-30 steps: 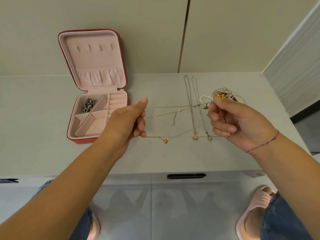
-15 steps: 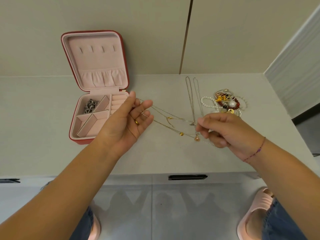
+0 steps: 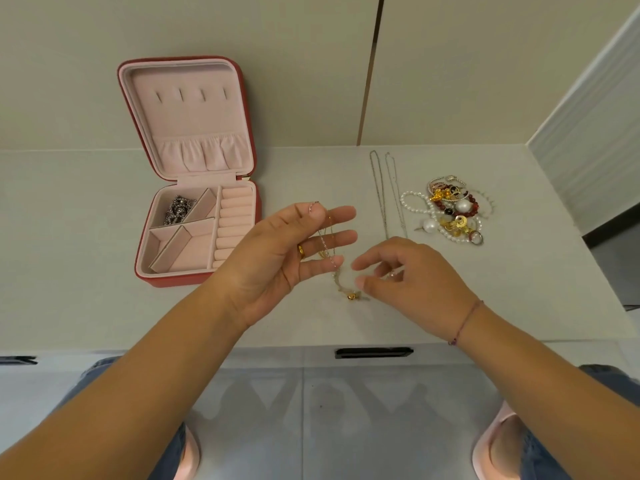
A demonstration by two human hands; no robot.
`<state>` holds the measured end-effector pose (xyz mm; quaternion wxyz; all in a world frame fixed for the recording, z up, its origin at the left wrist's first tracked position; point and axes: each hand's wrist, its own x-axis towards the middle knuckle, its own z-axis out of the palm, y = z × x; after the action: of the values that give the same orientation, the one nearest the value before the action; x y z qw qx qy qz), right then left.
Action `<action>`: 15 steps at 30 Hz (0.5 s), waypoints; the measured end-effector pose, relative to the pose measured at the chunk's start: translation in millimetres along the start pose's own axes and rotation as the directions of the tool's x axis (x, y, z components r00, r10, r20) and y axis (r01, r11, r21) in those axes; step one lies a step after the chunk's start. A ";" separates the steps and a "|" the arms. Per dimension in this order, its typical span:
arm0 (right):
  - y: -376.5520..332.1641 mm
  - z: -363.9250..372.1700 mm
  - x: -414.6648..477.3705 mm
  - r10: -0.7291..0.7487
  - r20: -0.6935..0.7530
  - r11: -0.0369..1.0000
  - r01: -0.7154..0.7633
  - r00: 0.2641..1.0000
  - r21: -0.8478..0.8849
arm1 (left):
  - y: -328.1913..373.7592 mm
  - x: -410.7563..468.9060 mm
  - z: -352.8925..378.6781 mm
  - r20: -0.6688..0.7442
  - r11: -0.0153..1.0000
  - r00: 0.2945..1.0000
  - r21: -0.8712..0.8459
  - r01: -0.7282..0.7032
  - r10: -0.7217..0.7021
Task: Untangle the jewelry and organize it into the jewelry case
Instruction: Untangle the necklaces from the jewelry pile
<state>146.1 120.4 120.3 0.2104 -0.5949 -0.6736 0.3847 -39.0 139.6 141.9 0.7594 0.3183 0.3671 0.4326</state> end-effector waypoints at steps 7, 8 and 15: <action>-7.4 14.2 0.1 -0.095 0.055 0.980 0.083 0.994 0.179 | -1.4 1.0 2.4 0.029 1.000 1.000 0.005 0.007 -0.007; -7.8 14.1 0.5 -0.096 0.053 0.973 0.083 0.994 0.214 | -1.4 1.1 2.2 0.025 1.000 1.000 0.002 0.007 -0.007; -9.0 2.7 -0.1 -0.041 0.129 0.866 -0.029 0.991 0.499 | -5.0 7.9 -15.1 -0.182 0.986 0.983 0.166 -0.008 0.038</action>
<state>138.4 119.6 125.6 0.3124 -0.4905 -0.5656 0.5847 -46.6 147.0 127.7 0.6881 0.3428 0.4668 0.4372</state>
